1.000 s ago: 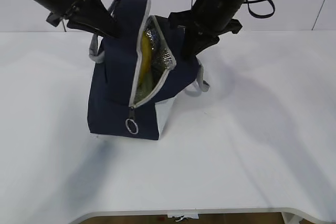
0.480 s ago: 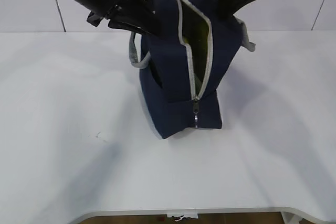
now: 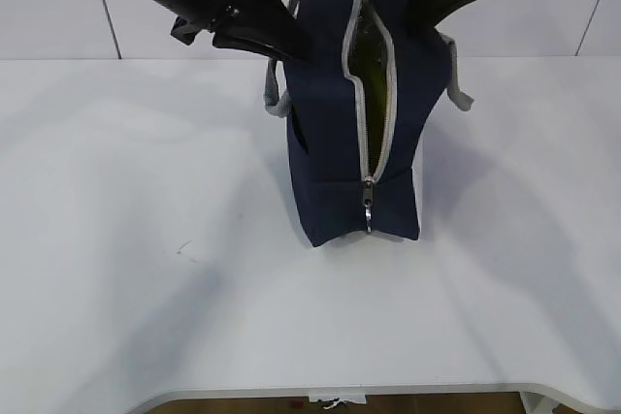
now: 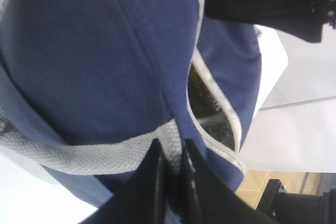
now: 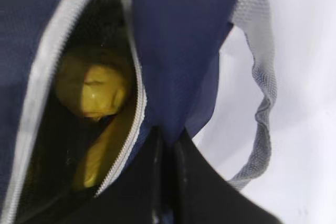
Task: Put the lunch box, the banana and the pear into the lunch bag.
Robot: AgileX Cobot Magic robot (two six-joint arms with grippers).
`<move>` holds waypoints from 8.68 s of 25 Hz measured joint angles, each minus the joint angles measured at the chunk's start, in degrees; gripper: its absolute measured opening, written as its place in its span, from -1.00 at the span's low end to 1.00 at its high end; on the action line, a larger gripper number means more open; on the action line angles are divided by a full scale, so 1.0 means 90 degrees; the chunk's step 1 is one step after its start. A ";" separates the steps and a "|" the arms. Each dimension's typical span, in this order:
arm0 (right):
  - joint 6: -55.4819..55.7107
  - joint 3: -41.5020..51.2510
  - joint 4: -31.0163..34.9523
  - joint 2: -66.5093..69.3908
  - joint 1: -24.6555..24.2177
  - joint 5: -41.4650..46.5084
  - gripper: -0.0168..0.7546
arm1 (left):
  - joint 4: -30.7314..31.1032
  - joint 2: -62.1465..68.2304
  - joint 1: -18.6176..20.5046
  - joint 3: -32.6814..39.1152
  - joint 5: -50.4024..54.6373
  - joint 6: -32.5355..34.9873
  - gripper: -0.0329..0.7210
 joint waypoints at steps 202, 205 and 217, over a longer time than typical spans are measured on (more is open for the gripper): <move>0.0072 1.0282 0.0481 -0.0799 0.2055 -1.3969 -0.33 | 0.2243 -0.1311 -0.0198 -0.0341 0.1226 -0.1394 0.24; 0.0072 1.0282 0.0491 -0.0799 0.2055 -1.3967 -0.39 | 0.2243 -0.1311 -0.0198 -0.0341 0.1226 -0.1394 0.23; 0.0344 1.0282 0.0491 -0.0795 0.2055 -1.3957 -0.41 | 0.2243 -0.1311 -0.0198 -0.0341 0.1226 -0.1394 0.24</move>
